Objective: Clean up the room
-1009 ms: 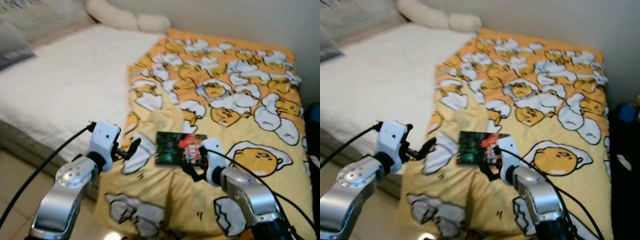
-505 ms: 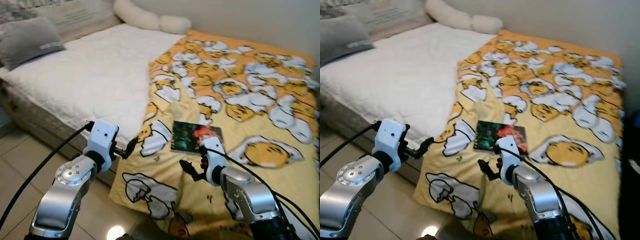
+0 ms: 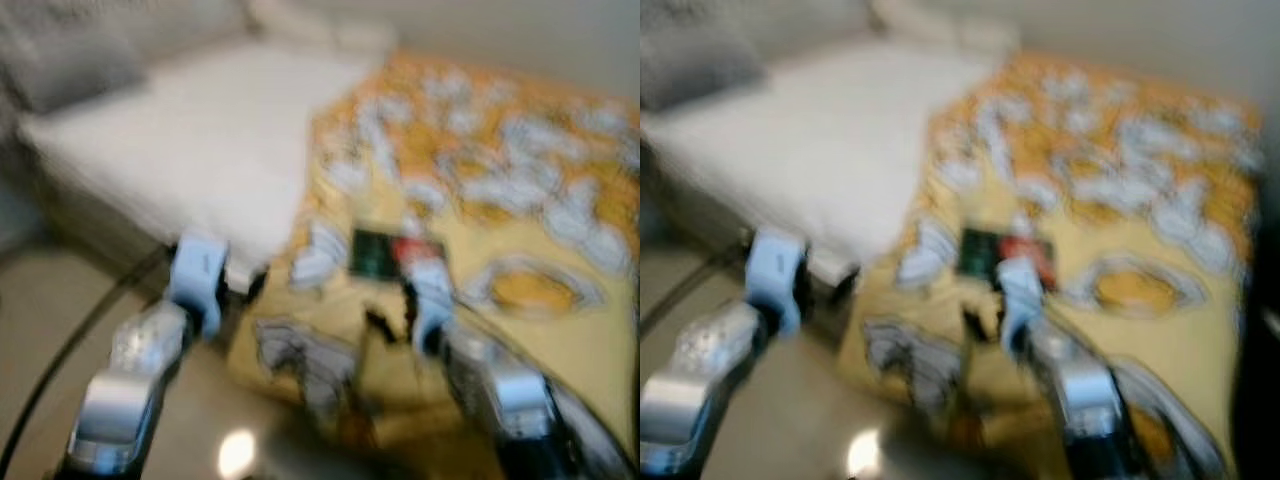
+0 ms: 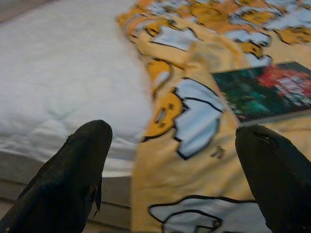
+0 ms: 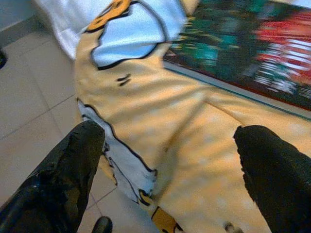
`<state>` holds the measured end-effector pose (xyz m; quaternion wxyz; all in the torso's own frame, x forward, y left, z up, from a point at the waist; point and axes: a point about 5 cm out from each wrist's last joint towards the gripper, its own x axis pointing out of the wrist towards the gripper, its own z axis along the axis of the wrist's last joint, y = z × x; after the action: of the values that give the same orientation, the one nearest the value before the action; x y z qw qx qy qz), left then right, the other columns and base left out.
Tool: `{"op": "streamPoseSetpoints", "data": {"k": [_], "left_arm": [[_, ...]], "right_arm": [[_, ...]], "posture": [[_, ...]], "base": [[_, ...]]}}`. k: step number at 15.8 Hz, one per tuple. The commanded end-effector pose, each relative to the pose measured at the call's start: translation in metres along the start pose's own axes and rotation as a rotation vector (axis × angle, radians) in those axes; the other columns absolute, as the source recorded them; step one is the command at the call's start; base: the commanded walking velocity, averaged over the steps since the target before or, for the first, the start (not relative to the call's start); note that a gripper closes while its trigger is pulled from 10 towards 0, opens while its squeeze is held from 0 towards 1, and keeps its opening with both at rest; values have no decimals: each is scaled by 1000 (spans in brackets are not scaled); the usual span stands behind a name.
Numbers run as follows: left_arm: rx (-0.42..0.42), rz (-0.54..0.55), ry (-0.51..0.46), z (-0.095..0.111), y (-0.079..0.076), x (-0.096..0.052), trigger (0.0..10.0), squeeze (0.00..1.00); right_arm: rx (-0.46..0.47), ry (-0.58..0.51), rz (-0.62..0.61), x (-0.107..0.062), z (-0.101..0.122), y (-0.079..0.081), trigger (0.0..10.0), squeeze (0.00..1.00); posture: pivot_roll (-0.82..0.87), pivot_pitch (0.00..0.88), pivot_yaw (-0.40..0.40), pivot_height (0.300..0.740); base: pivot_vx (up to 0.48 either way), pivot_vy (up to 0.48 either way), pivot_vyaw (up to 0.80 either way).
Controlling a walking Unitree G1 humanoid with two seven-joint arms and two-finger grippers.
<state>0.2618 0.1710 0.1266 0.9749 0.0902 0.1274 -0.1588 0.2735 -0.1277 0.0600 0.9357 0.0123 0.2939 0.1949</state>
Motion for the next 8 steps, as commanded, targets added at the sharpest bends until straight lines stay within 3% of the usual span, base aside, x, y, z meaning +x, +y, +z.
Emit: {"op": "streamPoseSetpoints", "data": {"k": [1,8], "left_arm": [[5,-9,-27,7,-2,2,10000,0],[14,-23,-29,9,-1,4,10000,0]], "right_arm": [[-11,-24,-35,-2,6,-8,10000,0],[-29,-21,-27,2,10,-5,10000,0]], "posture": [[-44,0,3,740],[-45,0,9,740]], "base": [[266,0,0],[268,0,0]]}}
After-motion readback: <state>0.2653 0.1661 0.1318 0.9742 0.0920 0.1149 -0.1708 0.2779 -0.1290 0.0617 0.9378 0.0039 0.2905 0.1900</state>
